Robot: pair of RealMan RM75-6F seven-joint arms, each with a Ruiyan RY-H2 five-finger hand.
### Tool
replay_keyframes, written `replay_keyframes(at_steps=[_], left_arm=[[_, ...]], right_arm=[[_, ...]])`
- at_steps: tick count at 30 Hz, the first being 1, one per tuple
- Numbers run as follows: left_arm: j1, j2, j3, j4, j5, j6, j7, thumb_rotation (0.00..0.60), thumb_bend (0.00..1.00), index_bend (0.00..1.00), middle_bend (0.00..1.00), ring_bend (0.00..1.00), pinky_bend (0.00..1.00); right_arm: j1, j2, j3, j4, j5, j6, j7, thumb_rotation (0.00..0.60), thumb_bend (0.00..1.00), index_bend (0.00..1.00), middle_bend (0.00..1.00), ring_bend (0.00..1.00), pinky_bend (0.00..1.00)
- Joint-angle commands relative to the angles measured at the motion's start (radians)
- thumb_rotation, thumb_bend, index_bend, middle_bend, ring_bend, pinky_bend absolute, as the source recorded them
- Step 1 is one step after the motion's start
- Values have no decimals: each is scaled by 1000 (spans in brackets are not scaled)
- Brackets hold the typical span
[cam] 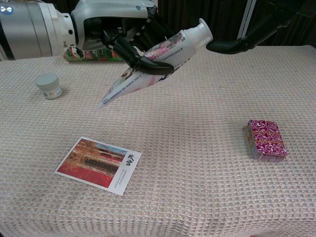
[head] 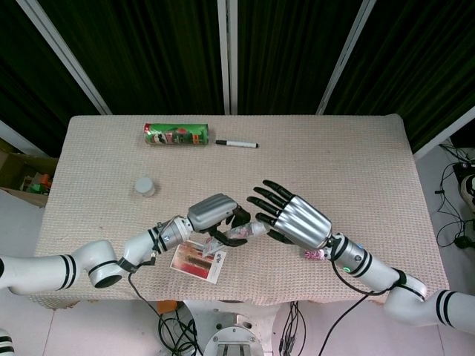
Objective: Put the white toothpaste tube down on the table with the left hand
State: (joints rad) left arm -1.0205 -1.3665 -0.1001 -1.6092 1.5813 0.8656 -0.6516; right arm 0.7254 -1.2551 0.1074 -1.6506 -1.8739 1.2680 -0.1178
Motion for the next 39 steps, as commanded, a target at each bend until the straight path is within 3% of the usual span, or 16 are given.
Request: replay_keyframes(at_steps=[1, 10, 26, 39], left_arm=[[-1, -1, 1, 0, 1, -1, 1, 502, 705, 696, 735, 596, 602], [-10, -3, 3, 3, -2, -14, -1, 501, 704, 696, 735, 596, 602], [-7, -8, 17, 31, 6, -8, -89, 504, 705, 696, 735, 597, 602], [-5, -16, 28, 62, 28, 17, -195, 501, 705, 696, 735, 597, 601]], right_arm=[[-2, 0, -2, 1, 0, 3, 2, 600, 240, 542, 256, 133, 188], [3, -5, -6, 10, -9, 10, 16, 600, 242, 594, 262, 134, 188], [6, -63, -5, 74, -31, 62, 37, 600, 263, 815, 361, 152, 188], [-11, -150, 8, 146, -21, 140, 55, 600, 268, 848, 380, 156, 188]])
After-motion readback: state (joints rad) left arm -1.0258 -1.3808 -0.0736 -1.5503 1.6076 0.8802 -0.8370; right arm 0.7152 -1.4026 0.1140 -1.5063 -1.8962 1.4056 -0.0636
